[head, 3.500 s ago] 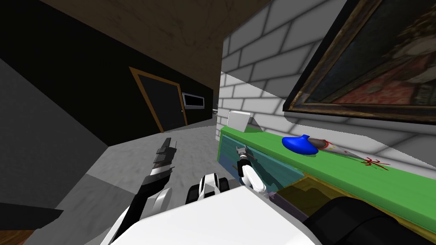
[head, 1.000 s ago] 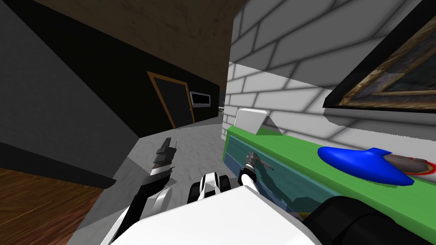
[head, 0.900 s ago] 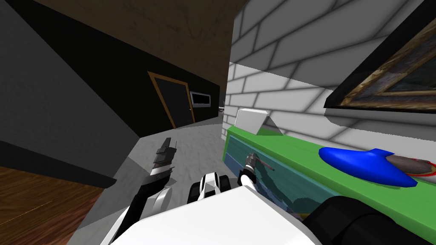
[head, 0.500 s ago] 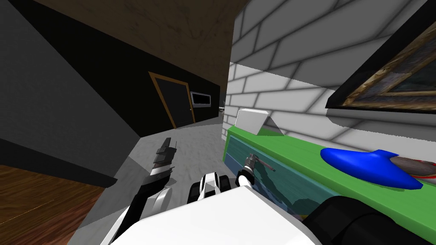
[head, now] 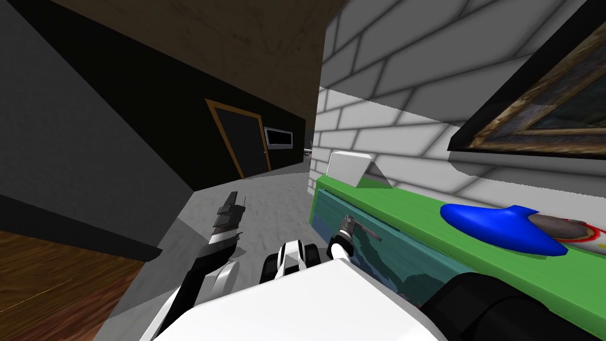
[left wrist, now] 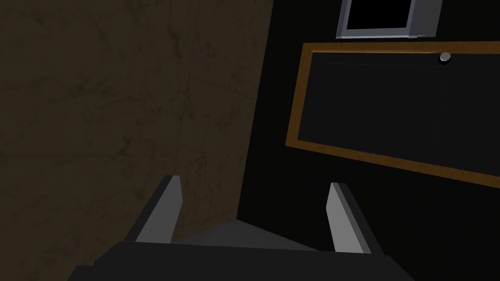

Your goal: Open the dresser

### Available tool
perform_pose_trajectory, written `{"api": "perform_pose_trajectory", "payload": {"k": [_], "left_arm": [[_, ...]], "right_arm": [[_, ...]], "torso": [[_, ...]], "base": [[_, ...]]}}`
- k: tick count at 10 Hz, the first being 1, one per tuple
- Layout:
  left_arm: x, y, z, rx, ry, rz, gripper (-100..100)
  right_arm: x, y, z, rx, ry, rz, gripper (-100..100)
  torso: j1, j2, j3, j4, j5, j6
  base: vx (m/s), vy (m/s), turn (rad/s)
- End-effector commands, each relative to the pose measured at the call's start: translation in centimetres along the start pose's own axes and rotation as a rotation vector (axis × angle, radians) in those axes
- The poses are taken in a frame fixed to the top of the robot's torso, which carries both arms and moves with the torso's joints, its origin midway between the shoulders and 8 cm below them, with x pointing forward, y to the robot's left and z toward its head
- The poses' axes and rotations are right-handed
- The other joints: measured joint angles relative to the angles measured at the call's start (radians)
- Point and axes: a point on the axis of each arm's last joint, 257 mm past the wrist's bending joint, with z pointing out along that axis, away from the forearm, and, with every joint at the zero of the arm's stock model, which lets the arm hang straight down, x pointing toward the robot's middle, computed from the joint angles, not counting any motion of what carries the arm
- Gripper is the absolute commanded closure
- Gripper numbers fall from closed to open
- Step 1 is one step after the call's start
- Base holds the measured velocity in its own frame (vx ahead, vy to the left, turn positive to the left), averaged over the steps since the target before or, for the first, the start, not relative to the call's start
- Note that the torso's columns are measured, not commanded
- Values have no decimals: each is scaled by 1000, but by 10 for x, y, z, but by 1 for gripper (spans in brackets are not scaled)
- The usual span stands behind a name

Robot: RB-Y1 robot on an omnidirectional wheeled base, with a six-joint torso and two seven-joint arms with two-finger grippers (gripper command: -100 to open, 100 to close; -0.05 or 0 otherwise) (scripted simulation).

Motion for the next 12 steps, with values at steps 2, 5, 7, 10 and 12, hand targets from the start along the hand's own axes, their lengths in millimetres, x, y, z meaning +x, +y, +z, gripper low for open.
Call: {"api": "perform_pose_trajectory", "payload": {"k": [2,5,7,10,12], "left_arm": [[0,0,0,0,0,0,0],[0,0,0,0,0,0,0],[0,0,0,0,0,0,0],[0,0,0,0,0,1,0],[0,0,0,-1,0,1,0]], "right_arm": [[-3,2,-6,-8,-3,0,100],[-6,4,-14,-16,-5,-5,100],[-8,4,-19,-18,-6,-6,100],[-15,-11,-17,-19,-19,-7,-100],[-21,-20,-18,-24,-31,-10,-100]], "torso": [[-3,-3,-3,1,2,1],[-1,-2,-2,1,2,1],[-2,-4,-3,1,2,0],[-11,-9,-7,0,2,1],[-4,-5,-5,1,4,1]], "base": [[-90,129,-7],[-99,130,-10],[-120,159,-6],[-5,16,-66],[47,-21,-69]]}}
